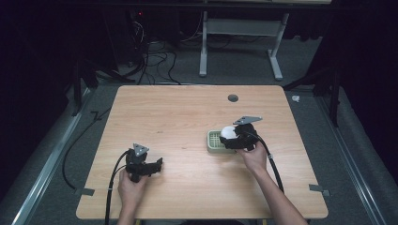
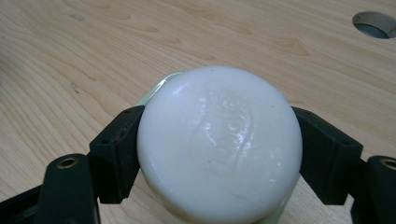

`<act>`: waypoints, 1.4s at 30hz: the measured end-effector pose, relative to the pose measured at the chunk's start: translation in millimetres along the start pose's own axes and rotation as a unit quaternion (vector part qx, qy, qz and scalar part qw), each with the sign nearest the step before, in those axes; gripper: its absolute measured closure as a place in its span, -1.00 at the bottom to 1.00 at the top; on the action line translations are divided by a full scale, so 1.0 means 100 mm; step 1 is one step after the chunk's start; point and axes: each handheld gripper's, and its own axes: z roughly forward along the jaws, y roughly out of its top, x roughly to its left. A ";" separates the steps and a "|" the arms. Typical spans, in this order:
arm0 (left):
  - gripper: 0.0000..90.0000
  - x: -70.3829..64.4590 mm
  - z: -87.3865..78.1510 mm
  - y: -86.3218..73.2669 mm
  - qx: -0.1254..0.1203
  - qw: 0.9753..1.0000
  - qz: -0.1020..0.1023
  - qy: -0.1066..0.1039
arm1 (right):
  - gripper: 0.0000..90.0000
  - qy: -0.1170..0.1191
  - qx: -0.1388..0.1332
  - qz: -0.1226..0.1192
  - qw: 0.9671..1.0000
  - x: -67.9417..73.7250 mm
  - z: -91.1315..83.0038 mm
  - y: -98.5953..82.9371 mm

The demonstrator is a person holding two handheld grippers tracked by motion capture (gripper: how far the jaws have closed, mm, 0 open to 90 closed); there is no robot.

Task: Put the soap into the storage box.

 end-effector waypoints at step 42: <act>-0.67 0.00 0.00 0.00 -0.001 1.000 -0.001 0.000 | -0.46 -0.019 0.036 0.002 0.999 0.02 0.38 -0.08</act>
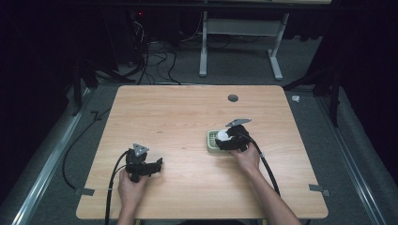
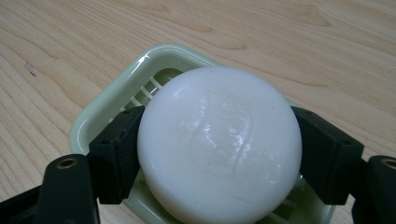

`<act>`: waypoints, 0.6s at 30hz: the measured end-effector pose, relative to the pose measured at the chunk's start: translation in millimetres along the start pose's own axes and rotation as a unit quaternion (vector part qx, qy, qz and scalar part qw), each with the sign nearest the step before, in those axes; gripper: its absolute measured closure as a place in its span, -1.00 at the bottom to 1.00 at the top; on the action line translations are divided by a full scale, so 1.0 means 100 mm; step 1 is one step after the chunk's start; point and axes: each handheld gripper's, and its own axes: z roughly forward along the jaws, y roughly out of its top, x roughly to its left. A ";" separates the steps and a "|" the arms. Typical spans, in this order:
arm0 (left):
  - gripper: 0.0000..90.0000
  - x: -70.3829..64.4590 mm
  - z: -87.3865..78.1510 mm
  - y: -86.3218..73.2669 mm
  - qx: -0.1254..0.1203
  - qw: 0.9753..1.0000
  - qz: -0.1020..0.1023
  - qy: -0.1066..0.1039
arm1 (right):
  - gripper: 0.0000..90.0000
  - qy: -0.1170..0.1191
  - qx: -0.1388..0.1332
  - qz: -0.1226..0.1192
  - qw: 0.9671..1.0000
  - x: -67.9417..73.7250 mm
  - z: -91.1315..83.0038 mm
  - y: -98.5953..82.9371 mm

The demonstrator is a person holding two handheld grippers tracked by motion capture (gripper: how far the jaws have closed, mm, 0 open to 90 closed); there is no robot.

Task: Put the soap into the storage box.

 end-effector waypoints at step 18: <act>-0.67 0.00 0.00 0.00 0.002 1.000 0.001 0.001 | -0.55 0.017 -0.029 0.017 0.999 -0.07 -0.14 0.03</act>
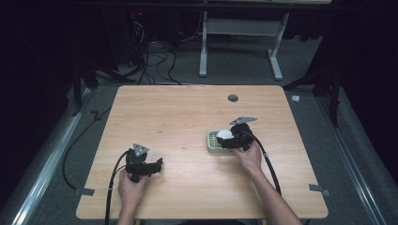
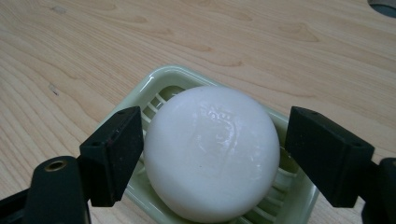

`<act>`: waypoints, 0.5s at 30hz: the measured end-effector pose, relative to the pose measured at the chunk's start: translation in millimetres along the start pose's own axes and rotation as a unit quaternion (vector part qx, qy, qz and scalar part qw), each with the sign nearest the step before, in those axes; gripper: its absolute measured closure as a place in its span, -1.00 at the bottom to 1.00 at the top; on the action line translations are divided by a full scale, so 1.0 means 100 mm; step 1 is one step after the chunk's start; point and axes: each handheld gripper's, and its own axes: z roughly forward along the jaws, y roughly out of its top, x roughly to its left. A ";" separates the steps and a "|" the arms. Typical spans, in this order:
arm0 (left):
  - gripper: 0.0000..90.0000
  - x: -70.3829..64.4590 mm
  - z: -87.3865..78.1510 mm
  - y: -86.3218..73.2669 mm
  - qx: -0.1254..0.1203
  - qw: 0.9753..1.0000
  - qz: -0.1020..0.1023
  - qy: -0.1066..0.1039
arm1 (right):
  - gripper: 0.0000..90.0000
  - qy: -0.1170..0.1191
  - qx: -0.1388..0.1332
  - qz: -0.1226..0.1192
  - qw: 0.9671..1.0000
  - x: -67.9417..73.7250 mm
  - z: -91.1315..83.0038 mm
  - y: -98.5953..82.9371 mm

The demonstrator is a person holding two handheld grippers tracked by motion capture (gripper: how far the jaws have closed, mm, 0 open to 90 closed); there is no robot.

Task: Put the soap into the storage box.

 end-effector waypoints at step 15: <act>-0.67 0.00 0.00 0.00 0.001 1.000 0.001 0.001 | -0.54 0.006 -0.028 0.011 1.000 -0.04 -0.20 0.03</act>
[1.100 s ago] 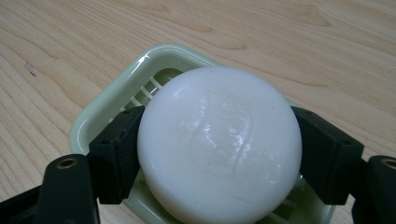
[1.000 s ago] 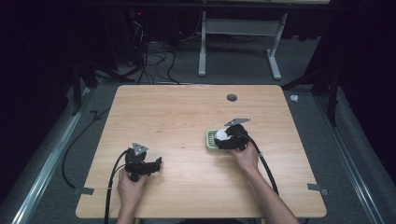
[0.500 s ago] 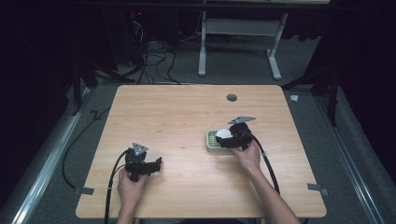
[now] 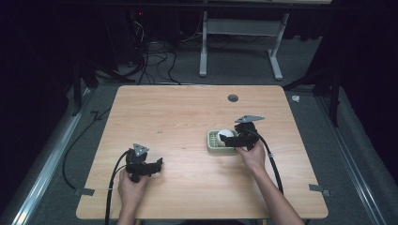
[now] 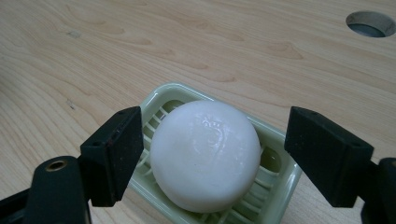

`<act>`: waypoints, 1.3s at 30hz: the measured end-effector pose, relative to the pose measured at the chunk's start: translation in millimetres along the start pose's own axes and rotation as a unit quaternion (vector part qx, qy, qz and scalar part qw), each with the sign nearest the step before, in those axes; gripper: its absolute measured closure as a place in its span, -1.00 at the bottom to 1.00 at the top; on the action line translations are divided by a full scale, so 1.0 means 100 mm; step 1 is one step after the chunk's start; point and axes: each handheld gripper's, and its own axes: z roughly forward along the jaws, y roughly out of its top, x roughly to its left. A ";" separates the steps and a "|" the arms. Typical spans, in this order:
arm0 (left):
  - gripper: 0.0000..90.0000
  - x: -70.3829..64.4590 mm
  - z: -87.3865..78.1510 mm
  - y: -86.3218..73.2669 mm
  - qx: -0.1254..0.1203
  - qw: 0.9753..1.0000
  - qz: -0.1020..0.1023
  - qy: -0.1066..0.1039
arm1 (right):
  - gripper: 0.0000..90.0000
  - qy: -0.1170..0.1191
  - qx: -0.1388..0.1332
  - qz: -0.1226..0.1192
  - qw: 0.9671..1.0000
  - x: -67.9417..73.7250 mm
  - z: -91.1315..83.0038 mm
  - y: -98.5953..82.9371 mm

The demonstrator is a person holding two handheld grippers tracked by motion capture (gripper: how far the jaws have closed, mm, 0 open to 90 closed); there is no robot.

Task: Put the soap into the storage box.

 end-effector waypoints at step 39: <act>-0.67 0.00 0.00 0.00 0.000 1.000 0.001 0.002 | -0.50 -0.007 -0.044 0.031 0.999 -0.23 -0.47 -0.11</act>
